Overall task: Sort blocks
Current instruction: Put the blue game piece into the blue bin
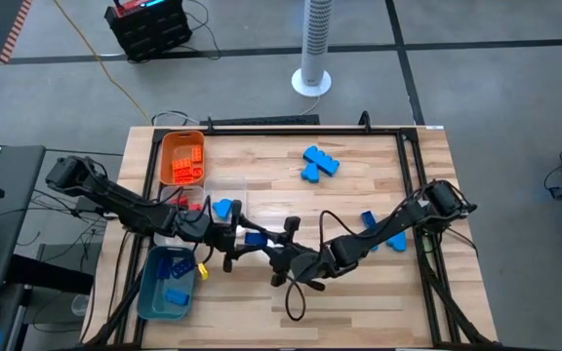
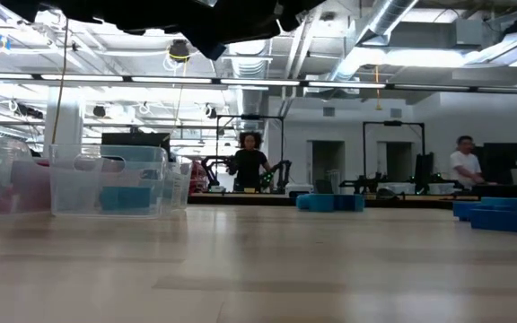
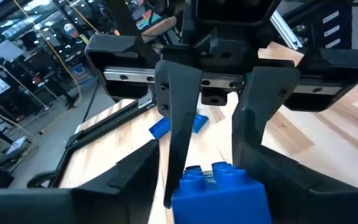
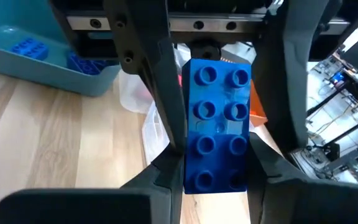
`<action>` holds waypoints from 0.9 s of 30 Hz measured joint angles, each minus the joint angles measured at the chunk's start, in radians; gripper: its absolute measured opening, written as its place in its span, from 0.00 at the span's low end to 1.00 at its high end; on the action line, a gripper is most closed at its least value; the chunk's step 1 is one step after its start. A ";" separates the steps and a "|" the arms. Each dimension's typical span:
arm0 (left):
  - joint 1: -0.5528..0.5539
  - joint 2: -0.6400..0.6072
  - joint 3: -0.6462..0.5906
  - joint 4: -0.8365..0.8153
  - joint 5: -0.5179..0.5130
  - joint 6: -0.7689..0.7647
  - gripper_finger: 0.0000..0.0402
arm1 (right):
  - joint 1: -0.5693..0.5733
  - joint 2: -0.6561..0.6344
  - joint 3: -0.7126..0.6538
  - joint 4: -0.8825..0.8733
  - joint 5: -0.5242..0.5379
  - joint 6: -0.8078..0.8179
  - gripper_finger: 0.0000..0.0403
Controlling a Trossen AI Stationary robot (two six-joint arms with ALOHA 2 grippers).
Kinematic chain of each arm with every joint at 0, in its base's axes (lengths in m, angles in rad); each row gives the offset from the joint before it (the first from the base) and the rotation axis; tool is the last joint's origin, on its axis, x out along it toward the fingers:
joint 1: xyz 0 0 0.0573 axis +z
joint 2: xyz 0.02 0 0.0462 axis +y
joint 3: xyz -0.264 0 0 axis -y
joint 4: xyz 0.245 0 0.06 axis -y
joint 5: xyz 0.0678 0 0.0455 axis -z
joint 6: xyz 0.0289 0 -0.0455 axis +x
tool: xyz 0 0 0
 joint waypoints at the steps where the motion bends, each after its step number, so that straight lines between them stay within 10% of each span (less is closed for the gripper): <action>1: -0.001 0.000 0.000 -0.001 0.000 -0.001 0.50 | 0.003 0.000 0.000 0.000 0.002 0.000 0.27; 6: -0.003 0.000 0.000 -0.003 -0.022 -0.003 0.32 | 0.000 0.000 0.000 0.000 0.006 -0.004 0.27; 17: -0.022 -0.073 0.001 -0.074 -0.081 -0.069 0.32 | -0.001 0.000 0.003 -0.033 0.007 0.005 0.44; 27: -0.045 -0.325 0.074 -0.669 -0.020 -0.470 0.32 | -0.015 -0.040 0.001 -0.361 0.006 0.198 0.62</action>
